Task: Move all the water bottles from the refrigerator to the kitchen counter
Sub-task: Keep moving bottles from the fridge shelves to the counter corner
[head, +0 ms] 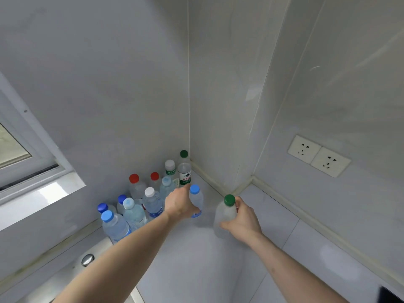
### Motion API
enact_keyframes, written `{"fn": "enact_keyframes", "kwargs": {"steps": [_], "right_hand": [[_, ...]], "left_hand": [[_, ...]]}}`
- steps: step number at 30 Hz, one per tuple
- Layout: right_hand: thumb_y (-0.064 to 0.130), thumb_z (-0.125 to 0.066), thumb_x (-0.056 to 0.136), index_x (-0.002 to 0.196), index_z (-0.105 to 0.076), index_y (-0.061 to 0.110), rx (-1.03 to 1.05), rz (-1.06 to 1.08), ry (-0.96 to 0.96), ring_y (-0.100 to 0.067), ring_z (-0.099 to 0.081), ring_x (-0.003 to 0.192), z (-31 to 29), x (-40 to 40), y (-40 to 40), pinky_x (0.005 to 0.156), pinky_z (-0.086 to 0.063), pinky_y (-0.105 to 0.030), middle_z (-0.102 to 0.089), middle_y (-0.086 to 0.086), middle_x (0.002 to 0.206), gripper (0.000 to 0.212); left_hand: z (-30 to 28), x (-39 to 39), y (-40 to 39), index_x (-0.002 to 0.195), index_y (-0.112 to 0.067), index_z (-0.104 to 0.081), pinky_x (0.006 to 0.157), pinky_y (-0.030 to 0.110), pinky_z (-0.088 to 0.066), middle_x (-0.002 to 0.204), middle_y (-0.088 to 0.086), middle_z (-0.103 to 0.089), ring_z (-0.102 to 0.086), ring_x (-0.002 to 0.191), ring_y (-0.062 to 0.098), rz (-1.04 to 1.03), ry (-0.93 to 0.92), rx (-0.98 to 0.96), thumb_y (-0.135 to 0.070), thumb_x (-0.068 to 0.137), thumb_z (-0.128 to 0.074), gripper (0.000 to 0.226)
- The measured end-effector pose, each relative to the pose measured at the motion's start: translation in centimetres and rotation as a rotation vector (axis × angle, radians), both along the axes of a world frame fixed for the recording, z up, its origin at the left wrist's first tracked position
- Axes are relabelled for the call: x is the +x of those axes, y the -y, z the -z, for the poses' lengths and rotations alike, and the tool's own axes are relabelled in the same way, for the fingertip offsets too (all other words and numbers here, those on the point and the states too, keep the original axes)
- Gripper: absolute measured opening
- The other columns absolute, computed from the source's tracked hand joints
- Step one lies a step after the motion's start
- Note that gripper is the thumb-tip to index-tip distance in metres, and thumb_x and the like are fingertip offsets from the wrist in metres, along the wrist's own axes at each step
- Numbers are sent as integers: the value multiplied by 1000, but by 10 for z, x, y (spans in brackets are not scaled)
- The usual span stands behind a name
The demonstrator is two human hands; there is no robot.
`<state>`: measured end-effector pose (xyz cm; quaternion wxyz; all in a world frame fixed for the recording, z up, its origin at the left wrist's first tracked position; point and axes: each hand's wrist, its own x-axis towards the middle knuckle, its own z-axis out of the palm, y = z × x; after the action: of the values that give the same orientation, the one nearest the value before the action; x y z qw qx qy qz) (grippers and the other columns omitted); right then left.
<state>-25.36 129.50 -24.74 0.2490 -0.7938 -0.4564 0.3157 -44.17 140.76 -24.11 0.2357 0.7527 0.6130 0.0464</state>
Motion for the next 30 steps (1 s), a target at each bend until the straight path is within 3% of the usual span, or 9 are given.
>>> {"fn": "enact_keyframes", "kwargs": {"steps": [5, 9, 12, 18, 22, 27, 30], "right_hand": [[22, -92, 56, 109, -60, 31, 44, 14, 17, -18, -68, 103, 5, -5, -38, 89, -57, -35, -68, 8, 113, 62], [17, -91, 57, 111, -62, 27, 62, 20, 28, -22, -67, 107, 10, -8, -69, 90, -56, -34, -67, 2, 116, 62], [15, -92, 58, 112, -64, 23, 62, 14, 40, -25, -68, 108, 14, -10, -91, 91, -56, -33, -68, -2, 115, 62], [19, -96, 62, 122, -63, 18, 33, 7, 48, -26, -66, 112, 20, -19, -130, 92, -55, -33, -66, -3, 121, 69], [22, -98, 62, 123, -62, 20, 14, -29, 62, -26, -66, 113, 24, -29, -151, 93, -55, -34, -68, -2, 122, 71], [15, -93, 65, 119, -66, 17, 9, -80, 79, -28, -69, 111, 27, -40, -172, 90, -57, -36, -71, -4, 120, 61], [12, -83, 76, 114, -68, 15, 1, -139, 90, -29, -69, 108, 25, -46, -177, 85, -56, -33, -73, -5, 118, 41]], "left_hand": [[12, 3, -26, 132, -24, -52, 71, 33, -57, 102, -2, -65, -64, 90, 24, -38, 8, -15, -29, 68, -79, 70], [18, 3, -41, 140, -23, -48, 76, 35, -58, 114, 1, -67, -66, 104, 26, -74, 29, -35, -22, 70, -78, 77], [23, 1, -51, 130, -20, -54, 80, 37, -59, 117, 1, -66, -66, 105, 25, -115, 77, -39, -19, 69, -79, 66], [30, 1, -60, 115, -18, -56, 74, 35, -57, 109, 0, -65, -64, 97, 23, -172, 124, -49, -16, 74, -75, 46], [28, 3, -61, 118, -19, -51, 71, 36, -54, 108, 1, -64, -64, 96, 25, -178, 172, -8, -17, 82, -70, 41], [14, 3, -61, 136, -14, -51, 80, 43, -54, 112, 10, -66, -63, 98, 30, -99, 239, 153, -4, 93, -54, 44], [9, 0, -59, 127, -12, -58, 77, 47, -55, 113, 11, -67, -64, 94, 34, -51, 237, 206, 1, 91, -50, 39]]}}
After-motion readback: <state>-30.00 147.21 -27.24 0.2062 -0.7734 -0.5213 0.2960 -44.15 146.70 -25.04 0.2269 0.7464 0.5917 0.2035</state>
